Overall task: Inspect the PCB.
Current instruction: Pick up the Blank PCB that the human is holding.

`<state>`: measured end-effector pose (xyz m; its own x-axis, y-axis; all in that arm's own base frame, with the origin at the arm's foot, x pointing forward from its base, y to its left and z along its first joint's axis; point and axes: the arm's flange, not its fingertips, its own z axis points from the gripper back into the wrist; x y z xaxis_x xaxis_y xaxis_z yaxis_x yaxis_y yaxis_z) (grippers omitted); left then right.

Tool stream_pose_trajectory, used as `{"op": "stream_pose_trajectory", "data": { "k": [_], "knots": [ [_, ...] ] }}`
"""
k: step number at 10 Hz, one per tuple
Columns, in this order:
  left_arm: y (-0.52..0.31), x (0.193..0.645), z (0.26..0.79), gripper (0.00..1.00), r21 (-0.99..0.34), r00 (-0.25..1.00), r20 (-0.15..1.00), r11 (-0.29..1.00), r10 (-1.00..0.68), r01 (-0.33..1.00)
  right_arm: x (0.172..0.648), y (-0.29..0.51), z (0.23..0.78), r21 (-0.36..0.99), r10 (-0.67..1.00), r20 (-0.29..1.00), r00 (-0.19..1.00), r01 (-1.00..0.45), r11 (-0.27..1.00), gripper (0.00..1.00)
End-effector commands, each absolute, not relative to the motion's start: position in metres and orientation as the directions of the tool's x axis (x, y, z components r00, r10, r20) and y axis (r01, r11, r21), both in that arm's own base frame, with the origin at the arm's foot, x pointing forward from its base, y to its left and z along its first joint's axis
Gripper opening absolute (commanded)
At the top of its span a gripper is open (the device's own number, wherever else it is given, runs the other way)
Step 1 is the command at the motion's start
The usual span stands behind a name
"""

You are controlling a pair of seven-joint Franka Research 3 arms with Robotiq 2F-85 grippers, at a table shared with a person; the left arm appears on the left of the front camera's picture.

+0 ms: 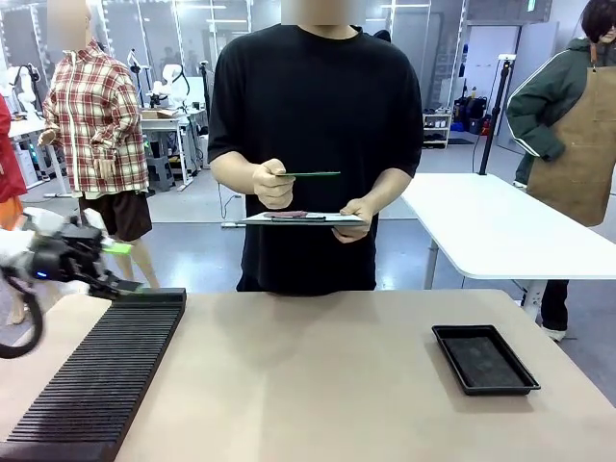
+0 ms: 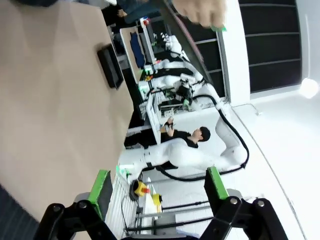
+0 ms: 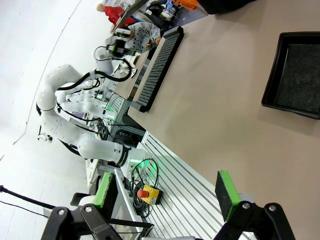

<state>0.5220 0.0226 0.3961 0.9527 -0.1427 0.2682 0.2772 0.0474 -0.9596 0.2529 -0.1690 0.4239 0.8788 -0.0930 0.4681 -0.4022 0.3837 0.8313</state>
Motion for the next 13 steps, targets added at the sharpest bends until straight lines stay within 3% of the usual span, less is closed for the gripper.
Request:
{"op": "stream_pose_trajectory", "data": {
  "k": [1, 4, 7, 10, 11, 13],
  "knots": [
    [0.058, 0.449, 0.443, 0.95, -0.956, 0.951, 0.274, 0.07, -0.143, 0.286, 0.255, -0.171, 0.426, 0.824, -0.094, 0.488, 0.868, -0.422, 0.38, 1.0],
    [0.11, 0.334, 0.451, 0.95, -0.928, 0.939, 0.324, 0.153, -0.117, 0.34, 0.255, -0.171, 0.426, 0.824, -0.094, 0.488, 0.868, -0.422, 0.38, 1.0],
    [0.131, 0.271, 0.425, 0.95, -0.912, 0.924, 0.381, 0.148, -0.036, 0.382, 0.255, -0.171, 0.426, 0.824, -0.094, 0.488, 0.868, -0.422, 0.38, 1.0],
    [0.134, 0.259, 0.423, 0.95, -0.879, 0.883, 0.469, 0.105, 0.014, 0.465, 0.255, -0.171, 0.426, 0.824, -0.094, 0.488, 0.868, -0.422, 0.38, 1.0],
    [0.138, 0.257, 0.419, 0.95, -0.908, 0.916, 0.401, 0.128, -0.001, 0.398, 0.255, -0.171, 0.426, 0.824, -0.094, 0.488, 0.868, -0.422, 0.38, 1.0],
    [0.138, 0.257, 0.419, 0.95, -0.908, 0.916, 0.401, 0.128, -0.001, 0.398, 0.255, -0.171, 0.426, 0.824, -0.094, 0.488, 0.868, -0.422, 0.38, 1.0]
  ]
}}
